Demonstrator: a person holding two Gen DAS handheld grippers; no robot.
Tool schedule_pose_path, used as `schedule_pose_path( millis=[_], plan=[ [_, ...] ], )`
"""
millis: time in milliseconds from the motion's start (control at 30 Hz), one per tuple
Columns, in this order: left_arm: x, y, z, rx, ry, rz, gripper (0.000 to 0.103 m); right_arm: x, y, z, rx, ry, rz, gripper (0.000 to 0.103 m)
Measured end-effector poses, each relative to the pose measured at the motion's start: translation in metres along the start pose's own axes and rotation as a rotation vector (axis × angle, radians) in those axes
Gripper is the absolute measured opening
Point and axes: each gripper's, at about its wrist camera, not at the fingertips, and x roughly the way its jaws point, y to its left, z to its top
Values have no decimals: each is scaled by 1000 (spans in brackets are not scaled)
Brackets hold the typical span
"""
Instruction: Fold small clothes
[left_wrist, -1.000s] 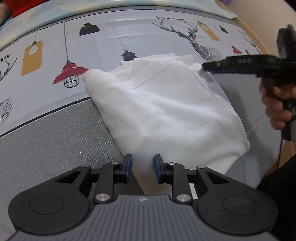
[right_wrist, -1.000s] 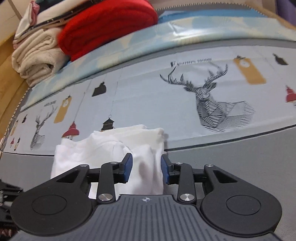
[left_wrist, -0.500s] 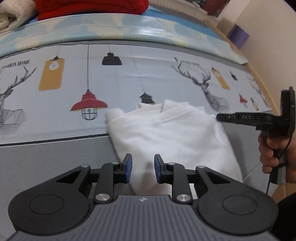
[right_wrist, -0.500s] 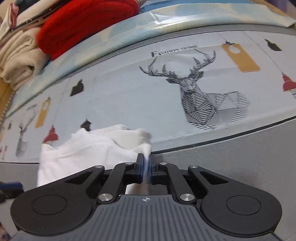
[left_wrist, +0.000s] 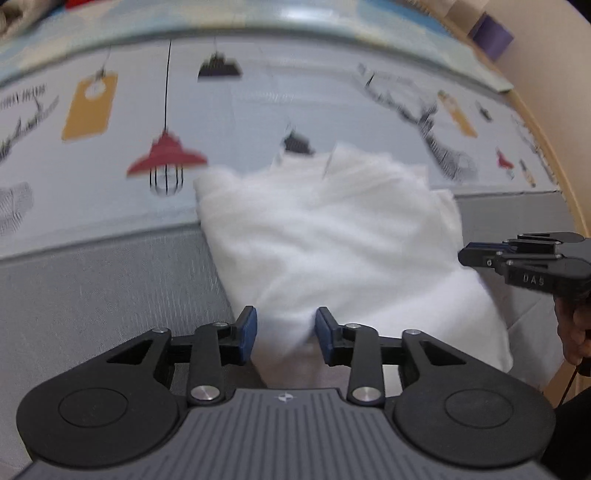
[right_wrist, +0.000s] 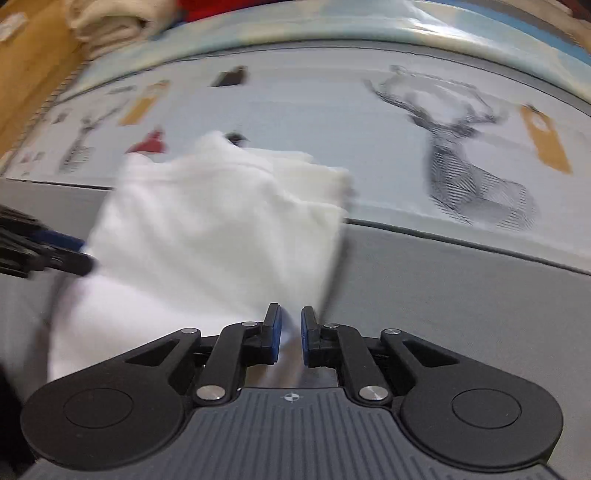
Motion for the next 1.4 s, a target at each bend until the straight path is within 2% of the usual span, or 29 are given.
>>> schedule_pose_path(
  millis=[33, 100, 167, 200, 267, 300, 333, 367, 400, 533, 600, 633, 700, 767, 900, 1000, 1100, 1133, 1167, 1200, 1267, 1300, 1367, 1400],
  plan=[
    [-5, -3, 0, 8, -20, -23, 36, -4, -4, 1, 26, -20, -10, 17],
    [-14, -7, 0, 22, -39, -105, 36, -19, -12, 3, 82, -89, 35, 18],
    [-13, -13, -4, 67, -11, -154, 36, -34, -15, 3, 99, -155, 116, 18],
    [-7, -18, -8, 105, 31, -156, 36, -39, -15, 2, 94, -170, 164, 18],
    [10, -28, -19, 190, 128, -105, 36, -37, -15, -3, 73, -123, 240, 20],
    [14, -34, -23, 238, 142, -86, 36, -28, -10, -7, 40, -58, 240, 21],
    [14, -38, -24, 258, 137, -74, 36, -18, -7, -10, 0, 2, 199, 26],
    [13, -37, -21, 239, 131, -73, 36, -9, -3, -15, -42, 46, 147, 47],
    [11, -33, -18, 187, 121, -78, 36, -7, -3, -17, -43, 54, 116, 55],
    [3, -8, -4, -43, 54, -129, 38, -14, -22, -7, 109, 4, 112, 55],
    [0, 3, 3, -137, 12, -87, 74, -18, -29, -6, 141, -40, 81, 56],
    [0, 6, 4, -170, 5, -62, 78, -19, -33, -6, 169, -46, 92, 56],
    [5, 15, 6, -250, 16, -58, 79, -16, -38, -10, 230, -25, 135, 58],
    [12, 24, 8, -317, 43, -89, 79, -8, -36, -11, 256, 22, 178, 63],
    [29, 31, 5, -332, 82, -104, 79, 9, -23, -12, 219, 88, 189, 76],
    [43, 35, 4, -336, 118, -111, 79, 13, -22, -11, 245, 96, 196, 77],
    [53, 33, 6, -301, 114, -125, 78, 19, -19, -9, 258, 107, 206, 76],
    [55, 33, 7, -293, 113, -122, 76, 21, -16, -9, 253, 108, 212, 74],
    [56, 33, 9, -286, 101, -122, 67, 22, -14, -8, 246, 108, 217, 65],
    [54, 32, 11, -272, 75, -125, 53, 23, -12, -7, 239, 107, 227, 61],
    [47, 25, 16, -201, 19, -105, 44, 24, -8, -4, 226, 99, 219, 50],
    [40, 19, 18, -151, -28, -76, 42, 25, -7, -3, 217, 91, 221, 40],
    [28, 11, 24, -78, -119, -35, 41, 21, -6, 2, 209, 48, 227, 32],
    [21, 10, 28, -70, -167, -33, 41, 17, -5, 6, 213, 7, 235, 31]
  ],
)
